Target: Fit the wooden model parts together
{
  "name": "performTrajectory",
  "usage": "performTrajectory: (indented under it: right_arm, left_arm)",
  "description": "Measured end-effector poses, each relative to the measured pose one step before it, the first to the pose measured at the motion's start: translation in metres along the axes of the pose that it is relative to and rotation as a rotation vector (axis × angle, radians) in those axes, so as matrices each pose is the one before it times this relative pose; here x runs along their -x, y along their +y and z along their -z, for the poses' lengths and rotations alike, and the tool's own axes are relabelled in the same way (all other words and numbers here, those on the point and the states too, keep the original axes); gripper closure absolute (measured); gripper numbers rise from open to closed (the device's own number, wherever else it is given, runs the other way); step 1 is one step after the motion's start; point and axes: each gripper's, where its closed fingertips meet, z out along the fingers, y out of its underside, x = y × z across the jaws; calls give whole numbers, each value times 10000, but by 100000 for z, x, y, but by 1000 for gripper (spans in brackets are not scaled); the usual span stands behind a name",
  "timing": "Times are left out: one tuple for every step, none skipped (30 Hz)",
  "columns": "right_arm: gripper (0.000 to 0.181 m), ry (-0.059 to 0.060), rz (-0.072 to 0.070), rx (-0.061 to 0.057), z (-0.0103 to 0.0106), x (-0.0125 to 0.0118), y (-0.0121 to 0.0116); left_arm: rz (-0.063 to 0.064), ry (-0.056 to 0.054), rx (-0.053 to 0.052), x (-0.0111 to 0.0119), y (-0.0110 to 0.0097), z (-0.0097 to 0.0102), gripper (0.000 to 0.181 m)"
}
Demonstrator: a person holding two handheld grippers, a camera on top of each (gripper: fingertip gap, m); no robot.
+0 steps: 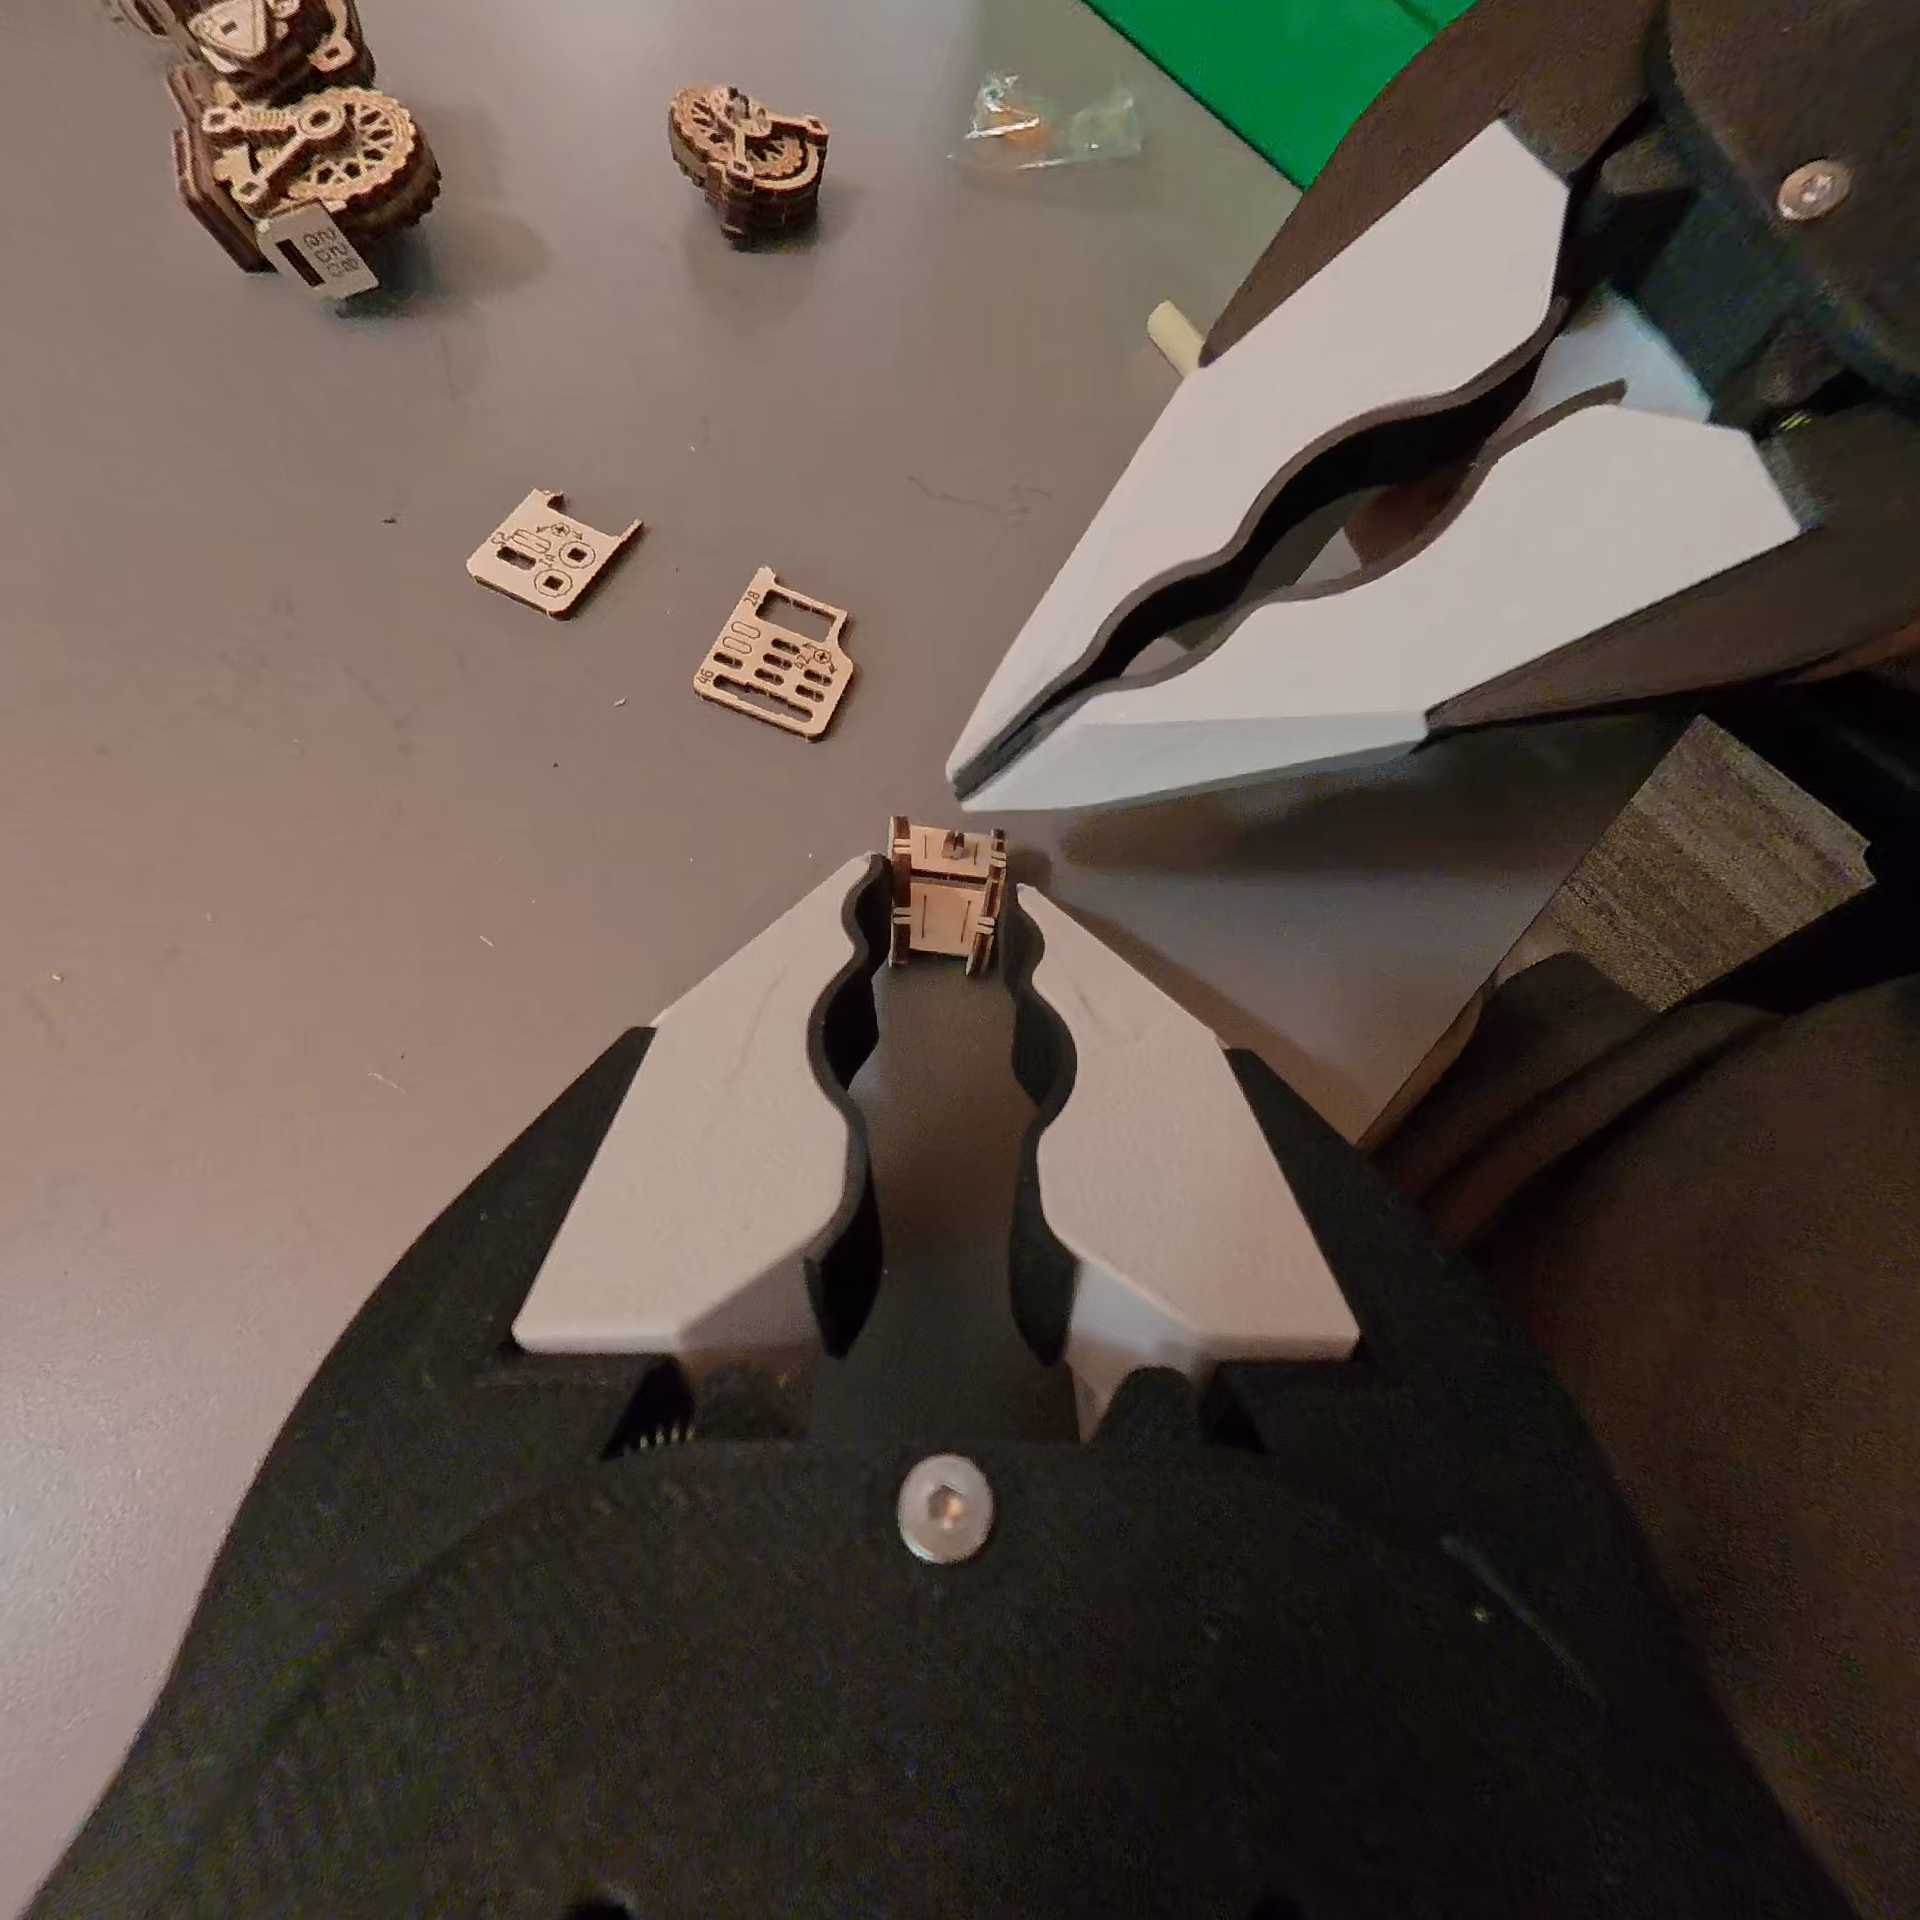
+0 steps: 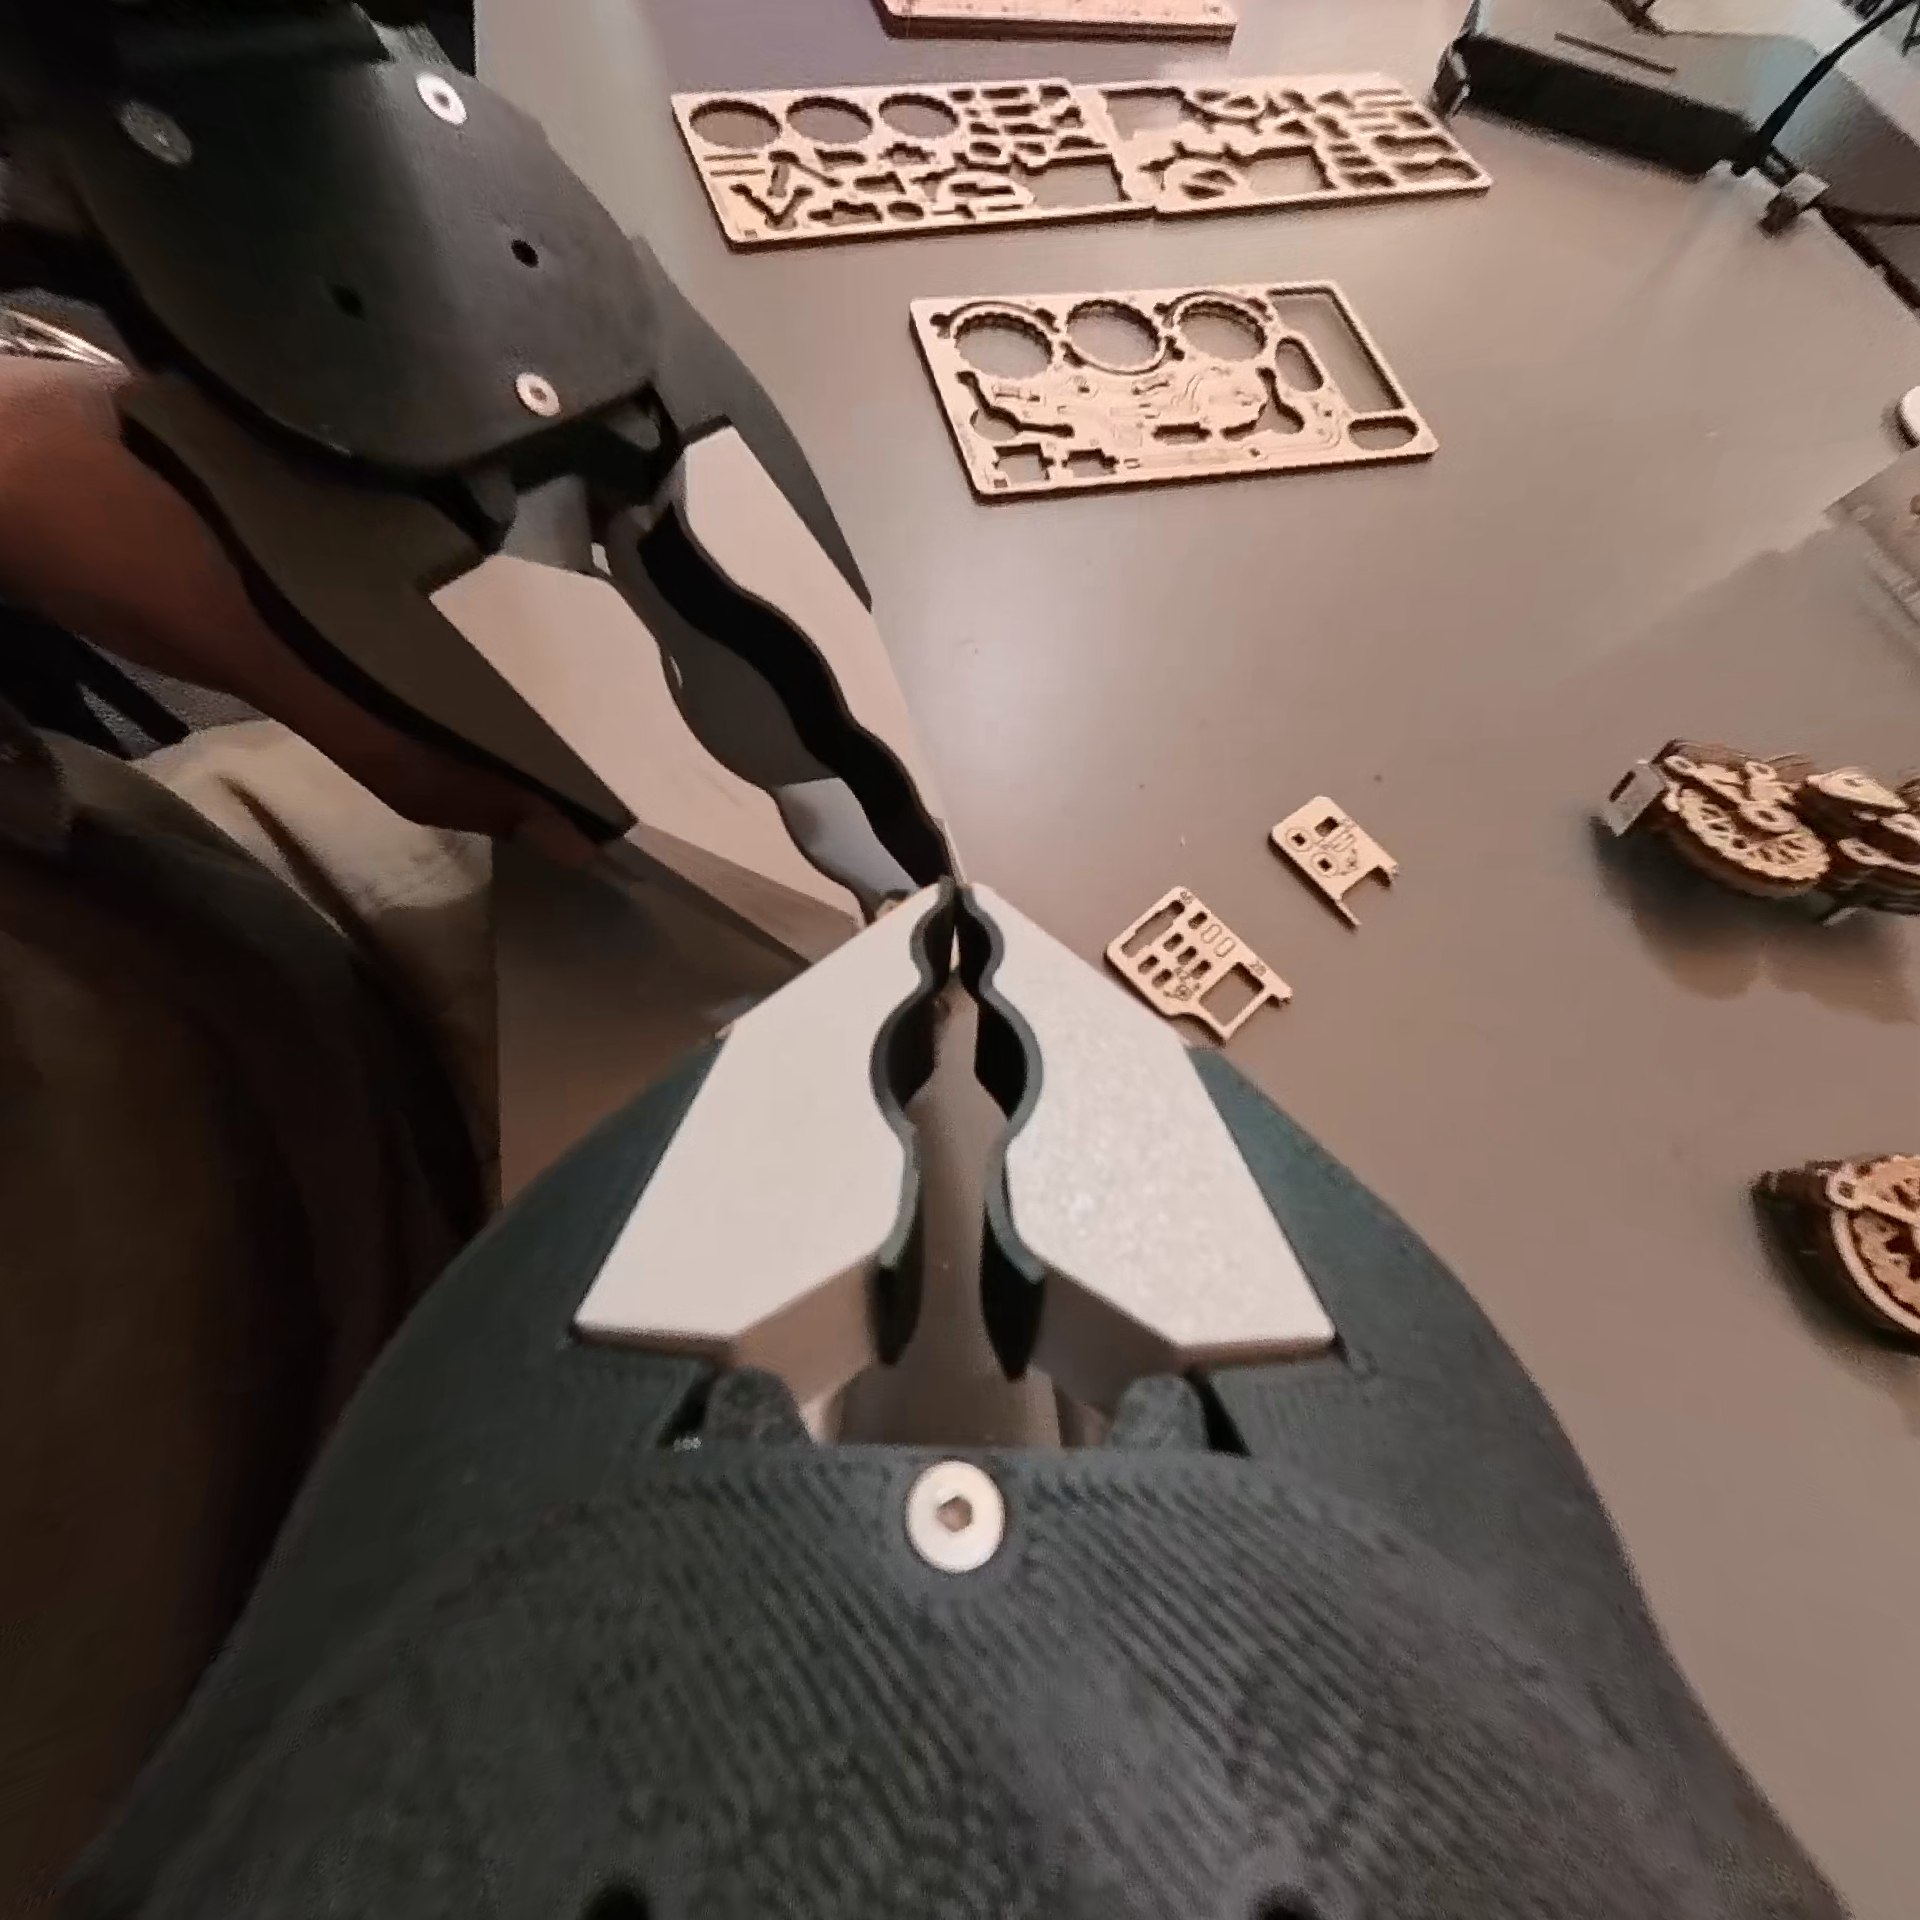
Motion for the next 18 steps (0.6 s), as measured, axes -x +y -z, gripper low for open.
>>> performTrajectory:
  right_arm:
    - [181,-13,24,262,-286,20,535]
    - [181,18,33,185,-225,-20,428]
    - [181,16,-24,-122,114,-54,-190]
    - [181,25,-6,1,135,-111,-100]
    - [181,35,-23,-207,197,-63,-386]
    - [181,-40,-44,-194,169,76,-389]
    - [181,-50,-13,-69,56,130,-203]
    - [181,-8,63,40,-90,110,31]
    - [181,61,116,178,-205,5,339]
    - [181,96,110,268,-257,-93,540]
    - [181,73,4,142,-131,-140,346]
    - [181,12,-126,23,86,-144,48]
    - [181,-23,-99,18,83,-124,2]
    - [181,-29,-94,-218,177,-33,-352]
    - [181,-66,-61,-213,187,94,-424]
    - [181,-53,26,-123,86,154,-310]
    - [181,-37,99,-13,-78,189,-68]
    - [181,0,104,185,-231,128,347]
  left_arm:
    - [2,1,-1,-3,-1,0,162]
    - [3,-7,1,7,1,0,162]
    - [0,7,3,-9,4,2,162]
    - [2,1,0,-3,0,0,162]
    - [-1,-1,0,9,-5,-5,162]
    - [3,2,-2,-5,-2,-1,162]
    - [5,3,-1,-1,2,6,162]
    - [4,2,1,2,-4,-5,162]
    - [1,1,1,-3,1,0,162]
    - [-1,-2,-1,-2,4,4,162]
    - [5,-16,7,21,18,-1,162]
    - [-1,8,-8,-10,-11,-6,162]
    - [0,-1,3,2,4,2,162]
    - [1,1,-5,-2,-6,-3,162]
    - [-1,-1,2,3,3,2,162]
    - [3,4,-1,-8,-1,-1,162]
    - [5,4,0,5,-2,1,162]
    - [0,0,1,0,2,1,162]
